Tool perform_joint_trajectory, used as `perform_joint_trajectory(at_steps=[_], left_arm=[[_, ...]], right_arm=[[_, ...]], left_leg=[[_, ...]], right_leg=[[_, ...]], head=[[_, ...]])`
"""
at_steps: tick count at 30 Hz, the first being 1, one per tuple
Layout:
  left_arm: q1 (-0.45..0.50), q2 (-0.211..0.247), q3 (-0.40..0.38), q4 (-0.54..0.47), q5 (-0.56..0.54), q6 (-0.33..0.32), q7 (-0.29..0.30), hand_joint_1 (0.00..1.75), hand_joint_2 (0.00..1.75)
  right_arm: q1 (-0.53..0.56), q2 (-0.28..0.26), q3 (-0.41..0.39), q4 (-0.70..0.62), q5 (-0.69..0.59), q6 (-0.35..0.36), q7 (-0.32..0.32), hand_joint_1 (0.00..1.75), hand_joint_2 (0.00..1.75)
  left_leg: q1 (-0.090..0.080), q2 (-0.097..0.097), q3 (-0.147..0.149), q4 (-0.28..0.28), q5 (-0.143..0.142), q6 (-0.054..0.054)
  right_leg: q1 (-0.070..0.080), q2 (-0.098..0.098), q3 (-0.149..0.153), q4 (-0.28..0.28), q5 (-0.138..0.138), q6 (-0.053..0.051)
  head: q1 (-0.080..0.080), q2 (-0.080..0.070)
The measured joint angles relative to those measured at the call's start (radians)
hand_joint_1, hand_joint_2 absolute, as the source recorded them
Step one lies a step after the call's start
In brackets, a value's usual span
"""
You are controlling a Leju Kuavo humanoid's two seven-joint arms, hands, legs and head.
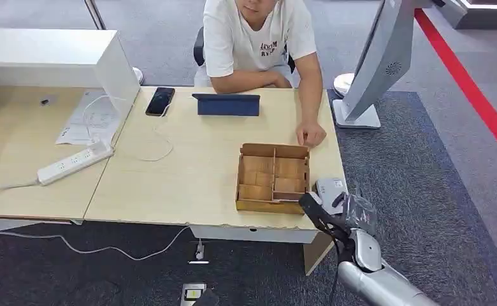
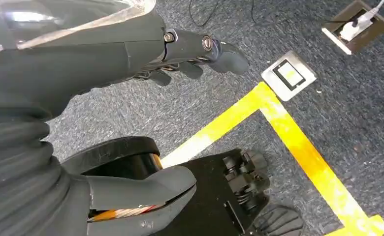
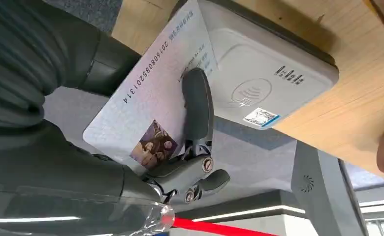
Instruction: Pass the card to the sensor for recognition and then transmit it.
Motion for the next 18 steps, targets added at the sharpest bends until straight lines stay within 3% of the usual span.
perform_joint_trajectory(at_steps=[4,10,18], left_arm=[[0.0,0.0,0.0,-0.001,0.001,0.0,0.0,0.0,1.75],[0.001,0.004,-0.004,-0.004,-0.001,0.012,0.001,0.0,1.75],[0.002,0.012,-0.007,-0.018,-0.014,0.026,-0.005,0.0,1.75]], right_arm=[[-0.001,0.004,-0.005,0.0,-0.011,-0.037,-0.019,1.75,1.75],[-0.001,0.014,-0.062,-0.035,-0.021,-0.132,-0.11,1.75,1.75],[-0.06,-0.011,-0.126,-0.196,0.112,-0.134,-0.01,1.75,1.75]], left_leg=[[0.0,0.0,0.0,0.0,0.0,0.0],[0.0,-0.001,-0.002,0.0,0.0,0.0],[0.0,0.0,-0.002,0.0,0.0,0.0]], right_leg=[[0.0,0.0,0.0,0.0,0.0,0.0],[0.0,0.0,-0.001,0.0,0.0,0.0],[0.0,0.0,-0.002,0.0,0.0,0.0]], head=[[0.0,0.0],[0.0,0.0],[0.0,0.0]])
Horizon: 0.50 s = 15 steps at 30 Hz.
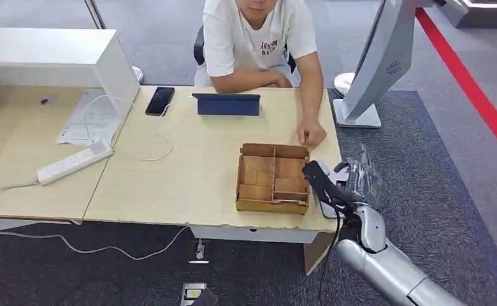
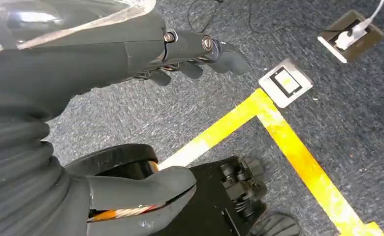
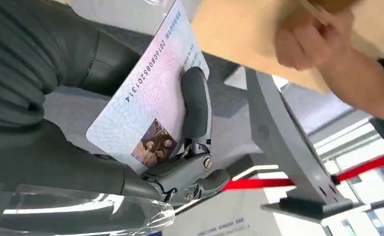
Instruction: Pass the card to the sensor for recognition and then transmit it.
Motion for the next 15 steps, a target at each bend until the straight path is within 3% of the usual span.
perform_joint_trajectory(at_steps=[5,10,15], left_arm=[[0.0,0.003,-0.011,-0.003,-0.03,0.0,0.002,0.0,1.75],[-0.01,0.003,-0.023,-0.005,-0.07,-0.013,0.019,0.0,1.75],[-0.025,0.003,-0.036,-0.005,-0.121,-0.038,0.032,0.0,1.75]], right_arm=[[-0.024,-0.031,-0.01,-0.1,0.099,0.0,0.064,1.75,1.75],[-0.02,-0.069,-0.033,-0.188,0.164,0.002,0.079,1.75,1.75],[-0.026,-0.09,-0.055,-0.255,0.228,0.093,0.079,1.75,1.75]], left_leg=[[0.0,0.0,0.0,0.0,0.0,0.0],[0.0,0.0,0.0,0.0,0.0,0.0],[0.0,0.0,-0.001,0.0,0.0,0.0]], right_leg=[[0.0,0.0,0.0,0.0,0.0,0.0],[0.0,0.0,0.0,0.0,0.0,0.0],[0.0,0.0,0.0,0.0,0.0,0.0]], head=[[0.0,0.0],[0.0,0.0],[0.0,0.0]])
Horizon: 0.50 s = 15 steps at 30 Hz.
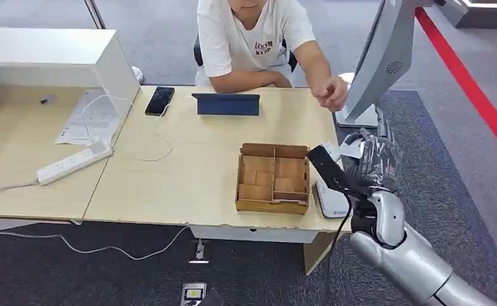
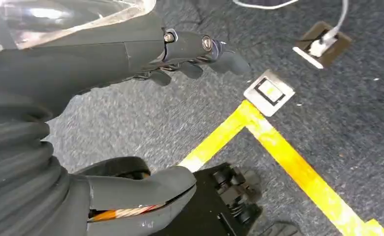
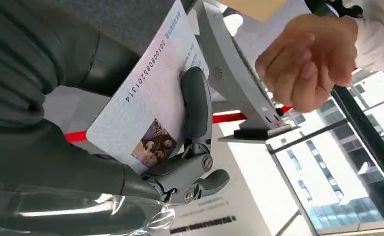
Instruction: Pass the card to the sensor for recognition and then transmit it.
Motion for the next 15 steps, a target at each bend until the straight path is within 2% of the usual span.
perform_joint_trajectory(at_steps=[7,12,15], left_arm=[[-0.022,-0.004,-0.013,0.0,-0.066,-0.032,0.029,0.0,1.75],[-0.026,-0.004,-0.013,-0.007,-0.101,-0.055,0.05,0.0,1.75],[-0.028,-0.003,-0.013,-0.015,-0.12,-0.067,0.064,0.0,1.75]], right_arm=[[-0.078,0.013,-0.006,-0.041,-0.012,0.185,0.001,1.75,1.75],[-0.176,0.068,0.024,-0.013,-0.029,0.297,0.001,1.75,1.75],[-0.224,0.115,0.043,0.026,-0.029,0.312,0.001,1.75,1.75]], left_leg=[[0.0,0.0,-0.001,0.0,0.0,0.0],[0.0,0.0,-0.001,0.0,0.0,0.0],[0.0,0.0,-0.001,0.0,0.0,0.0]], right_leg=[[0.0,0.0,0.0,0.001,0.0,0.0],[0.0,0.0,0.0,0.001,0.0,0.0],[0.0,0.0,0.0,0.001,0.0,0.0]], head=[[0.0,0.0],[0.0,0.0],[0.0,0.0]])
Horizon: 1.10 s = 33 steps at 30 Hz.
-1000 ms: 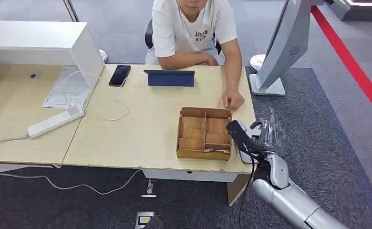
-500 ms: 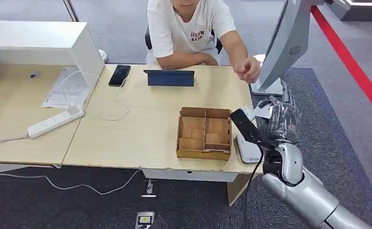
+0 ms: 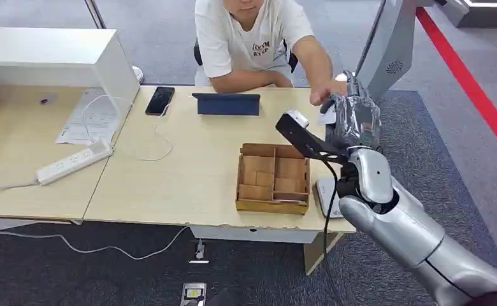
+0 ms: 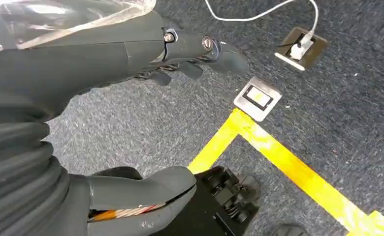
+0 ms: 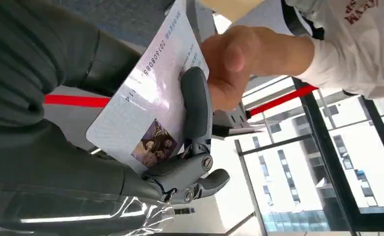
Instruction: Pass the card to the sensor for recognition and then transmit it.
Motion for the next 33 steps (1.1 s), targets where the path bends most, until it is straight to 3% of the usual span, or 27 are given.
perform_joint_trajectory(at_steps=[9,20,21,22,29,30,33], left_arm=[[-0.004,0.001,0.001,-0.007,-0.019,-0.029,0.013,0.0,1.75],[-0.005,-0.002,0.01,-0.006,-0.053,-0.055,0.015,0.0,1.75],[-0.005,-0.002,0.01,-0.006,-0.055,-0.055,0.015,0.0,1.75],[-0.005,-0.002,0.011,-0.006,-0.058,-0.055,0.015,0.0,1.75],[-0.004,-0.003,0.011,-0.005,-0.075,-0.057,0.017,0.0,1.75],[-0.004,-0.003,0.011,-0.005,-0.08,-0.058,0.018,0.0,1.75],[-0.004,-0.005,0.012,-0.005,-0.092,-0.058,0.018,0.0,1.75]], right_arm=[[-0.084,0.102,0.057,0.106,-0.024,-0.01,0.0,1.75,1.75],[-0.094,0.119,0.083,0.176,-0.001,-0.007,0.0,1.75,1.75],[-0.093,0.119,0.083,0.18,0.003,-0.006,0.0,0.07,1.75],[-0.092,0.119,0.083,0.185,0.009,-0.004,0.0,0.0,1.75],[-0.088,0.126,0.079,0.206,0.053,0.002,0.0,0.0,1.75],[-0.085,0.126,0.077,0.208,0.063,0.005,0.0,0.0,0.0],[-0.073,0.127,0.062,0.214,0.09,0.011,0.002,0.0,0.0]], left_leg=[[0.0,0.0,0.0,0.0,0.0,0.0],[0.0,0.0,-0.001,0.0,0.0,0.0],[0.0,0.0,-0.001,0.0,0.0,0.0],[0.0,0.0,-0.001,0.0,0.0,0.0],[0.0,0.0,-0.001,0.0,0.0,0.0],[0.0,0.0,-0.001,0.0,0.0,0.0],[0.0,0.0,-0.001,0.0,0.0,0.0]], right_leg=[[0.0,0.0,0.0,0.0,0.0,0.0],[0.0,0.0,-0.001,0.0,0.0,0.0],[0.0,0.0,-0.001,0.0,0.0,0.0],[0.0,0.0,-0.001,0.0,0.0,0.0],[0.0,0.0,-0.002,0.0,0.0,0.0],[0.0,0.0,-0.002,0.0,0.0,0.0],[0.0,0.0,-0.001,0.0,0.0,0.0]], head=[[0.0,0.0],[0.0,0.0],[0.0,0.0],[0.0,0.0],[0.0,0.0],[0.0,0.0],[0.0,0.0]])
